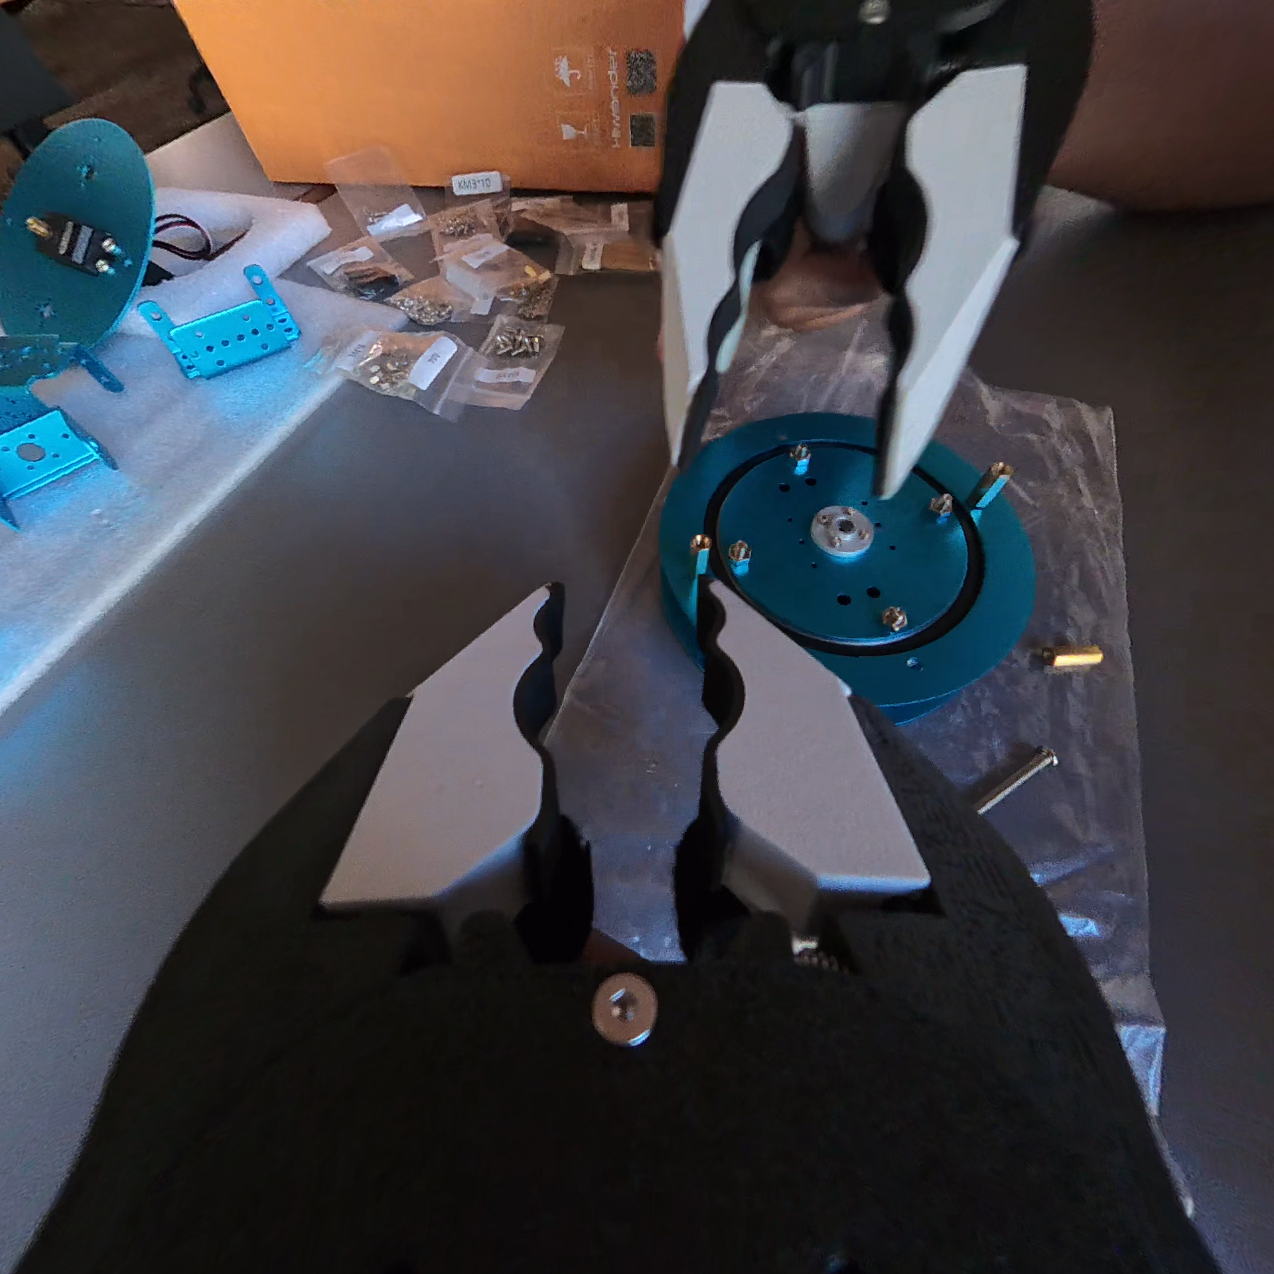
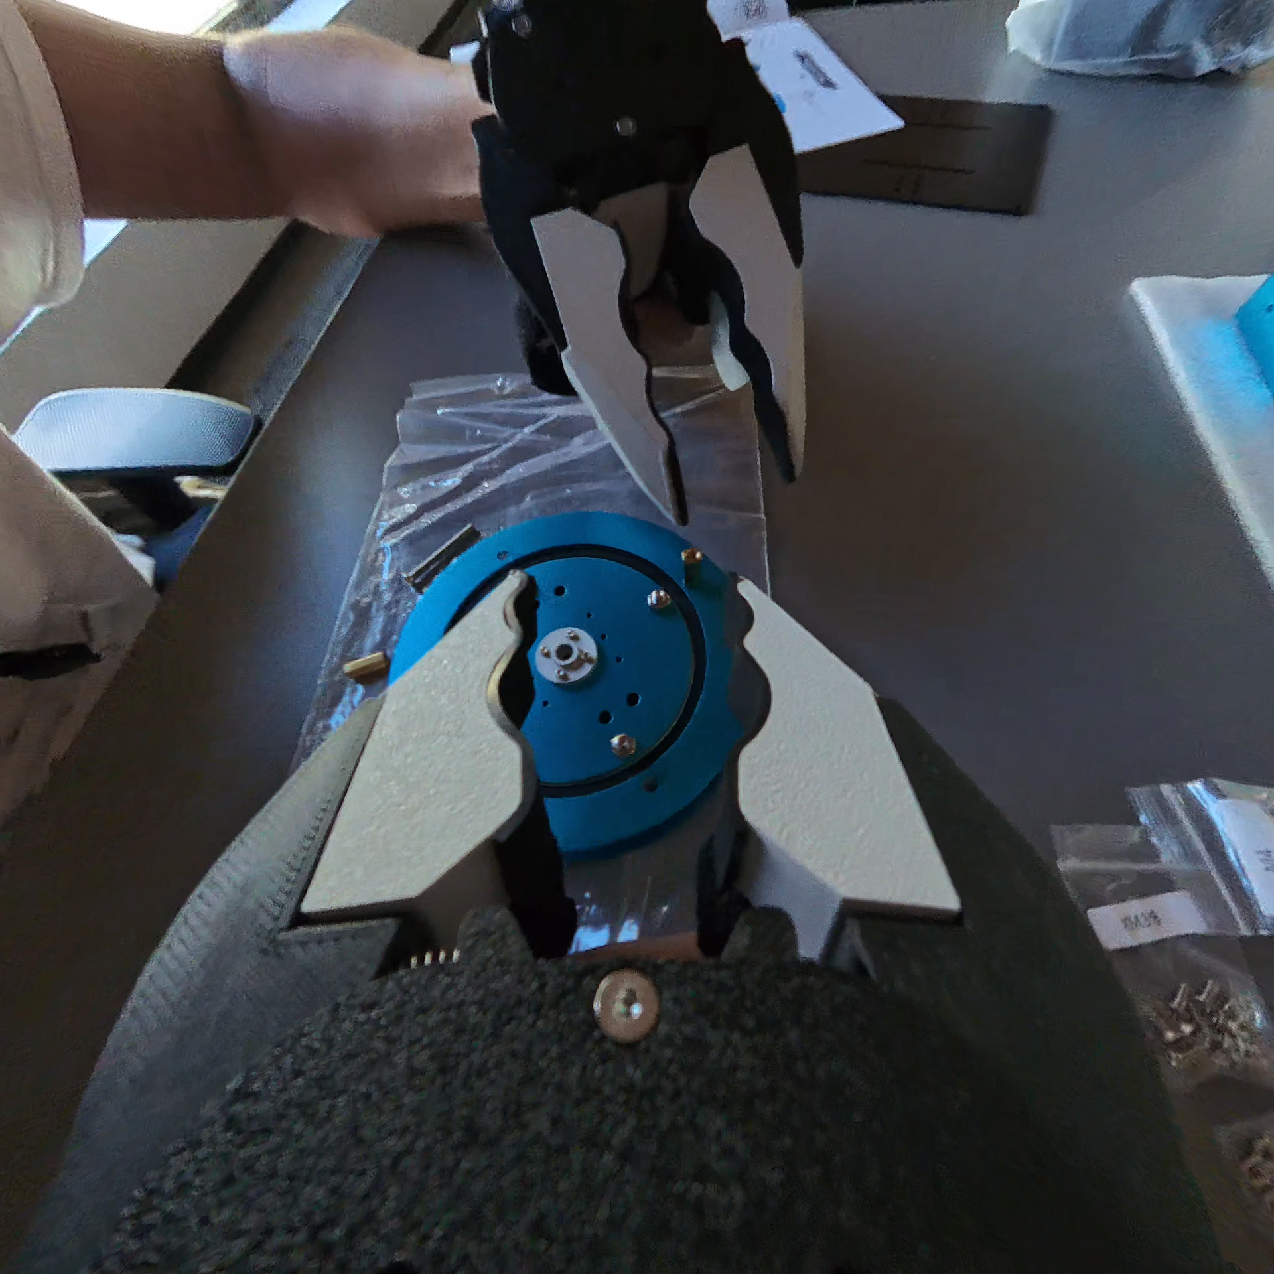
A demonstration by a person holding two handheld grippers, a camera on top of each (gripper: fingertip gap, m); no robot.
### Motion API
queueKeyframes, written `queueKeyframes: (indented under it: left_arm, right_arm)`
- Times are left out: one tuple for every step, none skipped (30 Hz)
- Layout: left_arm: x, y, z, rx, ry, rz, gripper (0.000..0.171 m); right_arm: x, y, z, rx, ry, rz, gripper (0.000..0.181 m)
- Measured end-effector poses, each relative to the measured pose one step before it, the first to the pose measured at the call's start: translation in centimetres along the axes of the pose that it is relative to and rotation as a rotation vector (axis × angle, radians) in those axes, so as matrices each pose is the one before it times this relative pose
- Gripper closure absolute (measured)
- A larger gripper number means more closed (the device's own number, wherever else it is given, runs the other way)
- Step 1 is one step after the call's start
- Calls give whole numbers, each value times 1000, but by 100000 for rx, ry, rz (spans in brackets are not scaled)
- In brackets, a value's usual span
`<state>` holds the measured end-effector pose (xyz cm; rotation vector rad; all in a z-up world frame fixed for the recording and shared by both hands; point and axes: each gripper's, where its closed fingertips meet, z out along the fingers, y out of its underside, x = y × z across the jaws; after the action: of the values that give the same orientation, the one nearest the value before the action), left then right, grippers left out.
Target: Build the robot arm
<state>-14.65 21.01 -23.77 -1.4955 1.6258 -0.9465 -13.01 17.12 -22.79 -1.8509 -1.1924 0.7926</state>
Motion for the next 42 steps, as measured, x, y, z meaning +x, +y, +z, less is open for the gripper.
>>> queueKeyframes:
  left_arm:
    - [213, 59, 125, -1029, 380, 2637, 129]
    - [84, -72, 111, -950, -528, 3226, 126]
    - [-23, -248, 79, -237, -581, 1946, 124]
    - [155, -274, 95, -122, 1353, 731, 124]
    - [60, -235, 115, -517, 1419, 790, 123]
    - [-247, -225, 137, -335, -153, 1035, 123]
    - [-219, -174, 166, 165, 335, 261, 122]
    - [129, -110, 209, 470, 2598, -1125, 122]
    - [252, -22, 273, 591, 3067, -1557, 122]
    - [106, 122, 340, 150, 1586, -244, 121]
    - [-63, 262, 345, -495, -250, 1474, 121]
    - [-208, 303, 287, -937, -1518, 2240, 121]
    - [-236, 256, 174, -1005, -1674, 1928, 119]
    - [-135, 111, -10, -506, -655, 834, 119]
    - [-52, 62, -126, -351, 181, 101, 118]
    - [-59, 63, -227, -87, 109, 45, 118]
    - [-94, 100, -253, 48, -185, 168, 118]
    - [-14, 134, -254, 27, 93, -37, 119]
    - [106, 56, -235, 459, 764, -440, 118]
    - [101, -92, -151, 927, 472, -662, 118]
    - [78, -183, -36, 959, 82, -492, 118]
    - [29, -177, 103, 388, -327, -55, 118]
    - [-65, -171, 215, 35, -816, 274, 119]
    - [-114, -175, 210, 147, -877, 327, 119]
    - [-96, -86, 182, -123, -311, 208, 119]
    - [-96, 51, 66, -643, 54, 202, 118]
    - [-160, 100, -117, -582, -45, 154, 117]
    - [-229, 178, -251, -415, -446, 75, 117]
    - [-407, 242, -285, -244, -1714, -60, 117]
    - [-355, 219, -254, 143, -1279, -499, 117]
    - [21, 38, -201, 725, 1145, -1518, 117]
    - [294, -235, -107, 1398, 2298, -2137, 117]
    - [327, -382, 52, 1409, 1771, -1205, 117]
    - [297, -335, 201, 689, 823, 443, 117]
    - [183, -248, 310, 90, -171, 1412, 117]
    - [51, -158, 337, -184, -881, 1448, 117]
    - [-135, -37, 296, -374, -1404, 1017, 117]
    - [-109, 72, 143, -443, -499, 357, 116]
    - [-33, 177, -44, -506, 690, -333, 116]
    - [-143, 237, -188, -421, 378, -596, 116]
    - [-356, 273, -273, -403, -996, -511, 117]
    - [-445, 330, -258, -675, -1833, -77, 117]
  right_arm:
    - [330, 211, 390, -2004, -974, -83, 130]
    - [268, 85, 291, -1559, -1268, 408, 130]
    - [-49, -99, 175, -291, -2864, 1478, 132]
    - [-216, -194, 165, 693, -3394, 1752, 132]
    - [-114, -170, 171, 215, -2211, 243, 132]
    - [-30, -281, 207, 1199, -1203, -225, 132]
    - [-248, -209, 242, 1068, -2347, -18, 132]
    - [-83, -31, 244, -697, -1029, -388, 133]
    - [314, 136, 197, -1643, 1722, -859, 133]
    - [216, 284, 168, -2247, 1127, -1181, 133]
    - [6, 285, 109, -1842, -150, -476, 133]
    - [-99, 197, 78, -863, -868, 604, 133]
    - [-97, 214, 32, -712, -944, 1171, 133]
    - [-199, 242, -13, -823, -1374, 879, 134]
    - [-16, 205, -113, -448, -4, 241, 133]
    - [58, 141, -263, -17, 437, -280, 136]
    - [11, 104, -317, 373, 57, 463, 139]
    - [20, 35, -276, 601, -83, 1070, 140]
    - [148, -7, -195, 469, 694, 536, 140]
    - [204, -16, -59, 275, 1086, -495, 139]
    - [180, -92, 105, 323, 833, -835, 138]
    - [14, -268, 249, 880, -164, -221, 136]
    - [-197, -229, 383, 174, -1470, 279, 135]
    - [-232, 15, 413, -1467, -1501, -5, 134]
    - [-176, 258, 302, -2654, -848, -599, 132]
    - [-15, 172, 78, -1339, 483, -26, 131]
    - [-19, 111, -236, -89, 678, 568, 130]
    - [-73, 228, -383, -632, 266, 596, 130]
    - [-86, 152, -465, 228, 33, 452, 133]
    - [-13, -88, -458, 1562, 426, 234, 135]
    - [244, -265, -367, 2108, 1565, 170, 135]
    - [258, -272, -174, 1474, 1033, 270, 135]
    - [168, -197, 83, 225, 16, 341, 134]
    - [115, -118, 260, -531, -335, 62, 133]
    - [-48, -147, 364, -255, -1001, -126, 132]
    - [-187, -132, 370, -53, -1547, -4, 131]
    - [-326, -11, 308, -264, -2059, 355, 132]
    - [-238, 134, 172, -721, -1103, 595, 128]
    - [-38, 147, -95, -281, 545, 132, 127]
    - [43, 215, -299, -471, 1021, 92, 126]
    - [-20, 271, -407, -557, 544, 278, 129]
    - [-87, 160, -429, 433, -28, 249, 131]
